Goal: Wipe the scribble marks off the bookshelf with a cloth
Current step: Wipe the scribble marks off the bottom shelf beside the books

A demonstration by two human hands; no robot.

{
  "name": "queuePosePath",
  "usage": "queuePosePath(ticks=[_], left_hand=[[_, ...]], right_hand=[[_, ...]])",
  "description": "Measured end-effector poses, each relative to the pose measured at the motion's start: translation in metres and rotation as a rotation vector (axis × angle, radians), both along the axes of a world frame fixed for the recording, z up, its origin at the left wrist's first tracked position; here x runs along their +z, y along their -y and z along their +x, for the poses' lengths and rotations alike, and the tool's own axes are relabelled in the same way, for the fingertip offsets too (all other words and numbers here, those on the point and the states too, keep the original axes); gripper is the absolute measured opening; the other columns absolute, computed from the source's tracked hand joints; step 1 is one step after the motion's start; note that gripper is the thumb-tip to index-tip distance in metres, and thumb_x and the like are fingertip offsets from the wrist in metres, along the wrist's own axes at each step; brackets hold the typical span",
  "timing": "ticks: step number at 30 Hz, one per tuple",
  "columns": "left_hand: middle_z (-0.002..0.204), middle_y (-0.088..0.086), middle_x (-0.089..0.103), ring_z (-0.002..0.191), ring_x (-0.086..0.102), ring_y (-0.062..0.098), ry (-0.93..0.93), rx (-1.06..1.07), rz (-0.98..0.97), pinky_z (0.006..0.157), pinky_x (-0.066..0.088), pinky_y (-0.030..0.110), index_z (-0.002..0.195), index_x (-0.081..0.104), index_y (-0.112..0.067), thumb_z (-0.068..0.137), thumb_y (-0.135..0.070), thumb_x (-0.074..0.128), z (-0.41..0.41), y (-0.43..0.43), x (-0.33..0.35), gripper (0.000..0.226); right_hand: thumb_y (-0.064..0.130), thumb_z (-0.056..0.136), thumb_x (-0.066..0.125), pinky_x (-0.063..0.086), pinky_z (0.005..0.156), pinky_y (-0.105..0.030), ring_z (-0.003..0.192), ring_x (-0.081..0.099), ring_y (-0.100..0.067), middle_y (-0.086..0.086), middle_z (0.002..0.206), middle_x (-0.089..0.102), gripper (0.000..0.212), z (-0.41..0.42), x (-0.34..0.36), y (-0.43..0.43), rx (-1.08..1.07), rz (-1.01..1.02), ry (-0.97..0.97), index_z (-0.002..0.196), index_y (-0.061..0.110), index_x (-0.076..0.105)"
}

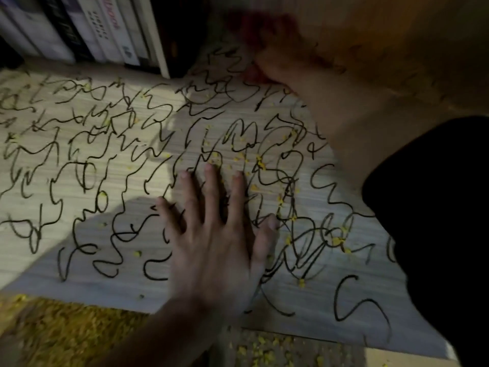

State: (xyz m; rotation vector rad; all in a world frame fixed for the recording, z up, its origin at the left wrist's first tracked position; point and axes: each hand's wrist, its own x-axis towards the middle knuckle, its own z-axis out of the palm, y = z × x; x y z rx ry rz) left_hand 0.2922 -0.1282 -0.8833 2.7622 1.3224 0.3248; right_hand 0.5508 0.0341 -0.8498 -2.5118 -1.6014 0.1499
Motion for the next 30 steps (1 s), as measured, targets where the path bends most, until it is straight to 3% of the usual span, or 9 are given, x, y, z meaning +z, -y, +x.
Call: queuePosePath(ticks=[5,8,10,12,14,18,22,26,30], left_hand=[[0.155,0.025,0.014,0.144,0.011,0.04,0.113,0.055,-0.032,0.113,0.012,0.061,0.149,0.015,-0.002,0.098,-0.058,0.012,0.002,-0.003,-0.002,0.076],[0.155,0.029,0.002,0.145,-0.002,0.037,0.167,0.08,-0.081,0.115,0.006,0.057,0.147,0.002,0.007,0.096,-0.058,0.01,0.002,-0.003,0.001,0.082],[0.155,0.03,-0.003,0.145,-0.007,0.035,0.175,0.077,-0.107,0.116,0.001,0.055,0.143,-0.005,0.009,0.094,-0.06,0.009,0.003,-0.002,0.005,0.086],[0.155,0.03,-0.004,0.144,-0.009,0.035,0.165,0.064,-0.127,0.116,-0.002,0.053,0.142,-0.007,0.011,0.092,-0.061,0.009,0.003,-0.001,0.007,0.089],[0.155,0.028,-0.009,0.145,-0.012,0.034,0.144,0.064,-0.16,0.116,-0.007,0.05,0.142,-0.011,0.01,0.089,-0.063,0.007,0.003,-0.001,0.008,0.091],[0.156,0.023,-0.016,0.145,-0.017,0.03,0.116,0.073,-0.186,0.115,-0.013,0.044,0.146,-0.014,0.005,0.084,-0.066,0.0,0.003,-0.002,0.008,0.095],[0.158,0.02,-0.011,0.146,-0.014,0.028,0.164,0.073,-0.203,0.115,-0.013,0.042,0.148,-0.01,0.003,0.086,-0.063,0.005,0.005,-0.001,0.008,0.092],[0.159,0.019,-0.003,0.147,-0.006,0.029,0.321,0.003,-0.272,0.118,-0.006,0.042,0.151,-0.001,0.001,0.092,-0.051,0.018,-0.001,0.004,0.014,0.08],[0.159,0.018,0.001,0.147,-0.003,0.029,0.37,-0.071,-0.29,0.116,-0.007,0.043,0.152,0.006,-0.002,0.091,-0.051,0.022,-0.026,-0.001,0.029,0.08]], right_hand=[[0.022,0.104,0.034,0.037,0.099,-0.018,0.134,0.04,-0.018,-0.001,0.16,0.011,0.049,-0.061,0.009,0.017,0.347,-0.025,-0.272,0.151,0.023,0.022],[0.001,0.098,0.04,0.017,0.109,-0.013,0.138,0.031,-0.014,-0.003,0.153,0.031,0.047,-0.083,0.011,0.064,0.555,0.001,-0.368,0.143,0.015,0.042],[-0.003,0.096,0.037,0.032,0.108,-0.017,0.125,0.045,-0.01,-0.003,0.138,0.047,0.045,-0.067,0.019,0.084,0.556,0.061,-0.497,0.136,0.013,0.051],[0.013,0.101,0.033,0.056,0.068,-0.024,0.094,0.067,-0.019,-0.005,0.121,0.06,0.037,-0.032,0.029,0.102,0.328,0.088,-0.606,0.131,0.017,0.055],[0.033,0.102,0.03,0.048,0.044,-0.029,0.076,0.064,-0.035,-0.02,0.11,0.066,0.037,0.004,0.028,0.114,0.016,0.015,-0.593,0.127,0.022,0.054],[0.026,0.103,0.035,0.047,0.066,-0.024,0.101,0.055,-0.026,-0.012,0.138,0.049,0.045,0.02,0.002,0.13,-0.202,0.007,-0.25,0.147,0.033,0.031],[0.007,0.098,0.042,0.054,0.084,-0.025,0.115,0.055,-0.022,-0.004,0.144,0.044,0.048,-0.035,0.0,0.144,0.035,0.115,-0.309,0.141,0.029,0.046],[0.0,0.09,0.052,0.02,0.113,-0.028,0.137,0.031,-0.024,-0.004,0.146,0.043,0.047,-0.11,-0.002,0.173,0.23,0.125,-0.31,0.133,0.017,0.056],[-0.014,0.088,0.038,0.048,0.088,-0.014,0.103,0.057,-0.011,-0.009,0.136,0.049,0.05,-0.111,0.034,0.215,0.076,0.257,-0.619,0.126,0.01,0.061]])
